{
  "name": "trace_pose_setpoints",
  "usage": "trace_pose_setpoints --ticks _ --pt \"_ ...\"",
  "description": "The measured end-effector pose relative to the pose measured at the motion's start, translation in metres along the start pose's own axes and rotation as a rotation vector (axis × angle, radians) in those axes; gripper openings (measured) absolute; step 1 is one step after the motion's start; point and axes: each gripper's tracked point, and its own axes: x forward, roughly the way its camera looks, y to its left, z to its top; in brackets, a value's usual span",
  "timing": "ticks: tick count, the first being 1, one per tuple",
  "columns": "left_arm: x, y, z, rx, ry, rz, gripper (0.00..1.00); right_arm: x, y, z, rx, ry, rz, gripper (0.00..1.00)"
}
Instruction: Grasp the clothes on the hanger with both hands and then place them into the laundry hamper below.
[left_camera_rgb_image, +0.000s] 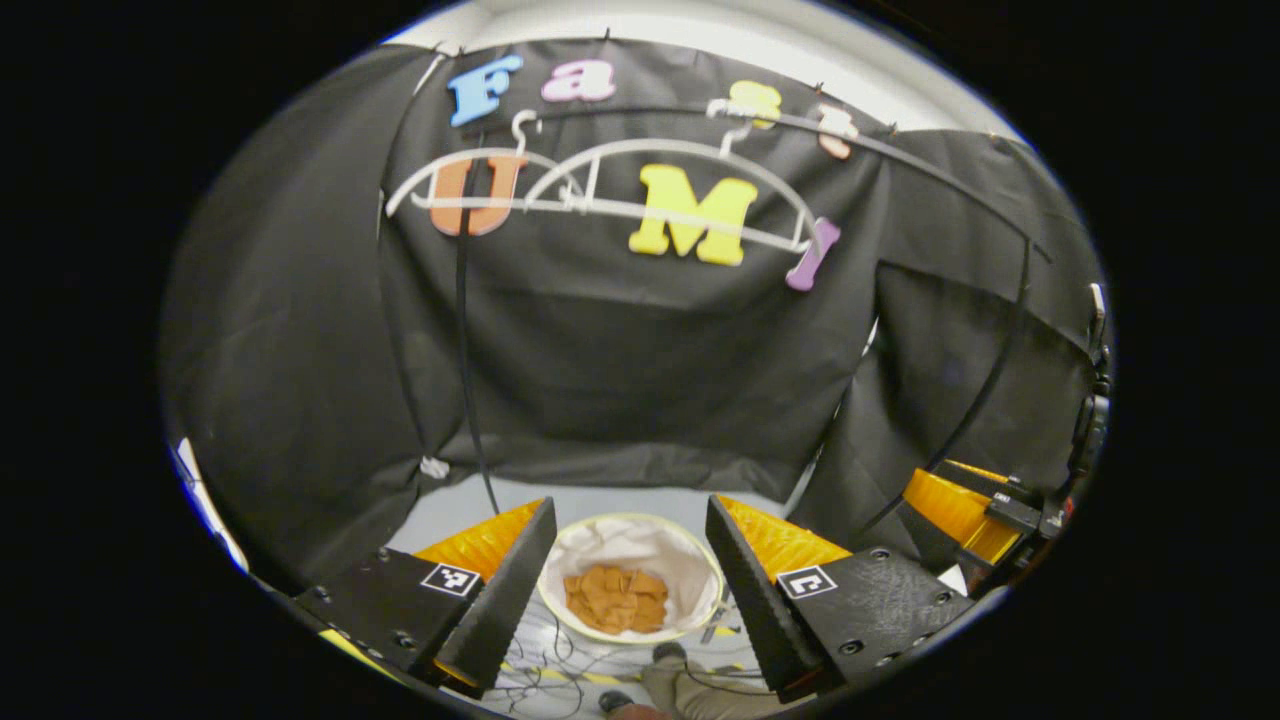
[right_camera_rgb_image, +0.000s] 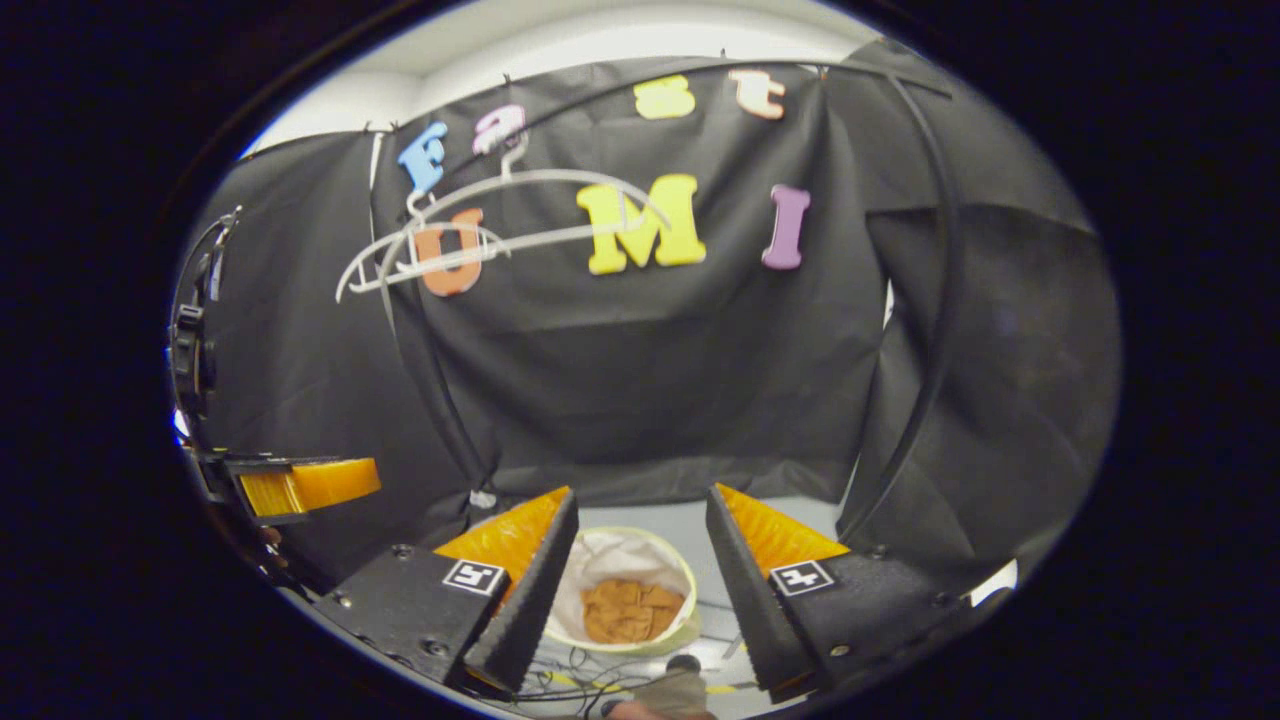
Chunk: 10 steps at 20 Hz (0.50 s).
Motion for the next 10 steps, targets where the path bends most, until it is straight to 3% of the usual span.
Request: trace_pose_setpoints --ticks 1,2,7,10 --pt "-0.013 -0.003 0.019 0.020 -0.072 0.008 0.93 -0.015 0.004 0.009 0.016 -0.043 0.018 0.87" --pt "-0.016 -0.004 0.032 0.038 -0.144 0.016 0.83 -0.029 0.005 0.022 0.031 -0.089 0.027 0.92" --pt "-0.076 -0.013 0.082 0.146 -0.451 0.088 0.84 -0.075 -0.016 0.064 0.021 -0.314 0.042 0.98" --pt "-0.101 -0.020 0.090 0.114 -0.540 0.110 0.83 -0.097 -0.040 0.068 -0.025 -0.348 0.052 0.99"
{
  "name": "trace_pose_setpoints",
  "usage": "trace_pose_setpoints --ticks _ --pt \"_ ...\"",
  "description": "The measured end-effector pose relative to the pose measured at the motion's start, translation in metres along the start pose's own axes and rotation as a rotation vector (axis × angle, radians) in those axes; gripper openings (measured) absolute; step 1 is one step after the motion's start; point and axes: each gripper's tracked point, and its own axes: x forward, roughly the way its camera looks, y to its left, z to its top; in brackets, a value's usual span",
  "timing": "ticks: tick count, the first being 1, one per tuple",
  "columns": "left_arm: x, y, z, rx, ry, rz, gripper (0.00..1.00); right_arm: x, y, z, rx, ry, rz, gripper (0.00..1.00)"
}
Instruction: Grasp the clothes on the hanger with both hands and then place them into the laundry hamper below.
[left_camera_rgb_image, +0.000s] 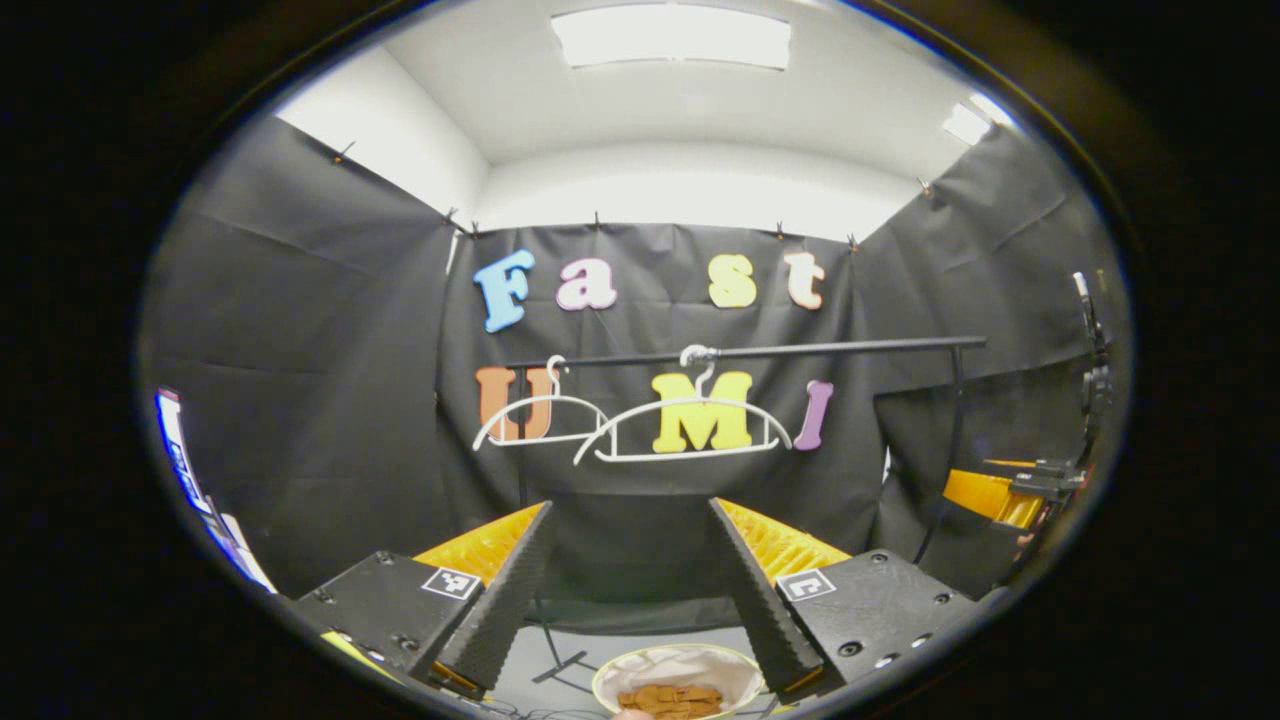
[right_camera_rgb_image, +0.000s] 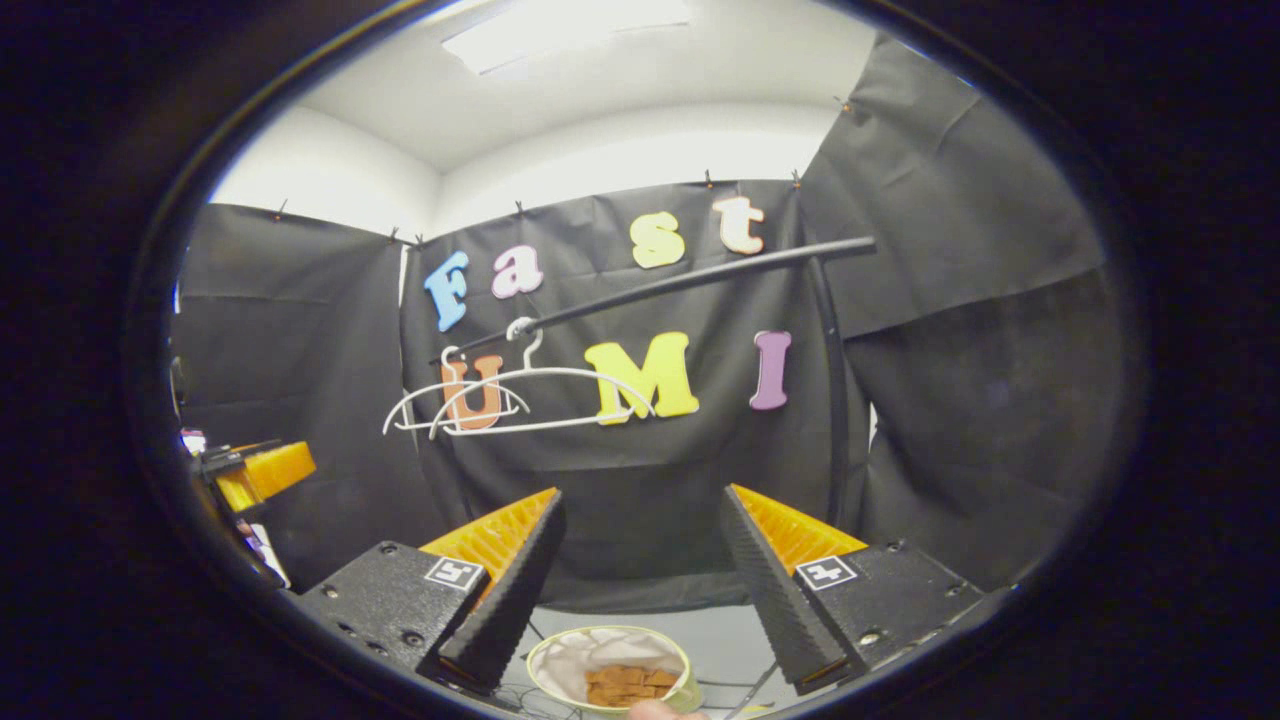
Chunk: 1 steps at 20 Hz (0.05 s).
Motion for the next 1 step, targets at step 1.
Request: trace_pose_setpoints --ticks 1 --pt "-0.0010 -0.0013 0.0024 -0.017 -0.021 0.003 0.83 -0.0074 -0.0124 0.0047 -0.017 -0.005 -0.004 0.99"
